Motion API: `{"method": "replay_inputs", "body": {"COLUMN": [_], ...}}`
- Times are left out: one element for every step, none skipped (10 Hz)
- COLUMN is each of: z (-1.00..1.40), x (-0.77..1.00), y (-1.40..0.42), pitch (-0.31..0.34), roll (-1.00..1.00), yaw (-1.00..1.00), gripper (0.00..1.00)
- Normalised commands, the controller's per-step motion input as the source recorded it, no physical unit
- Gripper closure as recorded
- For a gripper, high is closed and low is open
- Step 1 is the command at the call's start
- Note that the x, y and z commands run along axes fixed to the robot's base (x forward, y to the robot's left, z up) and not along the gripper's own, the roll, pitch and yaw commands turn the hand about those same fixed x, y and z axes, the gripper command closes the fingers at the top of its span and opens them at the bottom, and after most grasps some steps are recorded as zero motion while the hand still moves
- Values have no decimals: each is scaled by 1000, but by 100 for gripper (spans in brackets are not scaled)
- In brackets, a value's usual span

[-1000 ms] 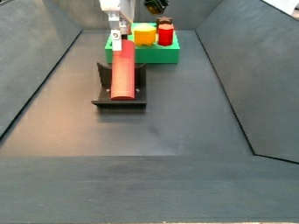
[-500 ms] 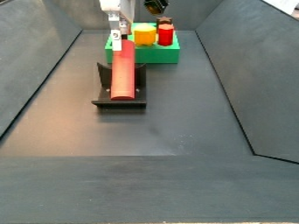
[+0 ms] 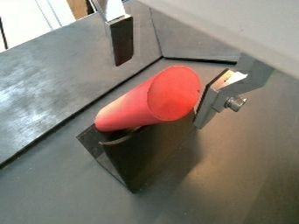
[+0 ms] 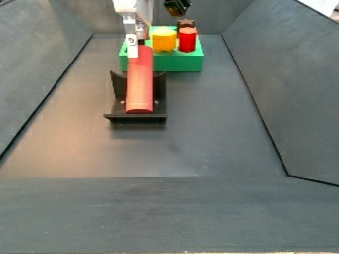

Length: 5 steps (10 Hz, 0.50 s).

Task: Pick up the oval object. Move up. Place the oval object on the fixture. Regrasp the oval object. Move to above the board. Insert the oval object.
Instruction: Regrasp the oval object.

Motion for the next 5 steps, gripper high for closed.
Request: {"method": "replay_inputs", "body": {"z": [6, 6, 6, 6, 6], "x": [78, 78, 78, 78, 78], "y": [-10, -10, -10, -10, -10], "pitch": [212, 212, 212, 212, 212], "roll": [-24, -24, -24, -24, -24], "yaw": [41, 41, 41, 41, 41], "gripper": [0, 0, 0, 0, 0]}}
